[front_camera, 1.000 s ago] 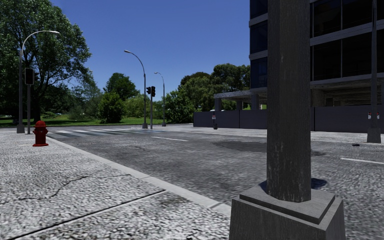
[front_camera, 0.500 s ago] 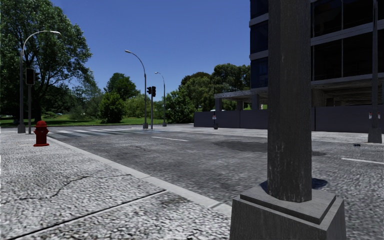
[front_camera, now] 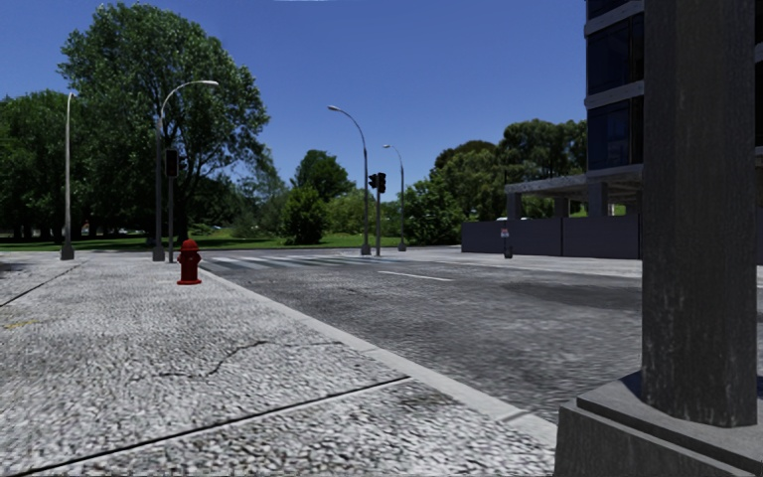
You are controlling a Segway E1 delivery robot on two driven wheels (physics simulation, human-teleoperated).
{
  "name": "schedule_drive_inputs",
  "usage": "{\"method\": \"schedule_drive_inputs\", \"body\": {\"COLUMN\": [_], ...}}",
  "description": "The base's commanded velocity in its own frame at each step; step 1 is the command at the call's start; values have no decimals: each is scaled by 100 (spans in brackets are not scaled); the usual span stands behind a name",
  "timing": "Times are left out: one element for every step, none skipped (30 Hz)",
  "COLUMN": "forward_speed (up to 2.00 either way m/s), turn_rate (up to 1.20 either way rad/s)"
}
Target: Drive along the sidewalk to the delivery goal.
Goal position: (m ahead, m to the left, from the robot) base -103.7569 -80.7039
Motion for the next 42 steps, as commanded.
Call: {"method": "schedule_drive_inputs", "body": {"forward_speed": [0,0,0,0,0,0,0,0,0,0,0,0,0,0,0,0,0,0,0,0,0,0,0,0,0,0,0,0,0,0,0,0,0,0,0,0,0,0,0,0,0,0], "turn_rate": [58,58,58,58,58,58,58,58,58,58,58,58,58,58,58,59,59,59,59,59,59,59,59,59,59,59,59,59,59,59,59,59,59,59,59,59,59,59,59,59,59,59]}}
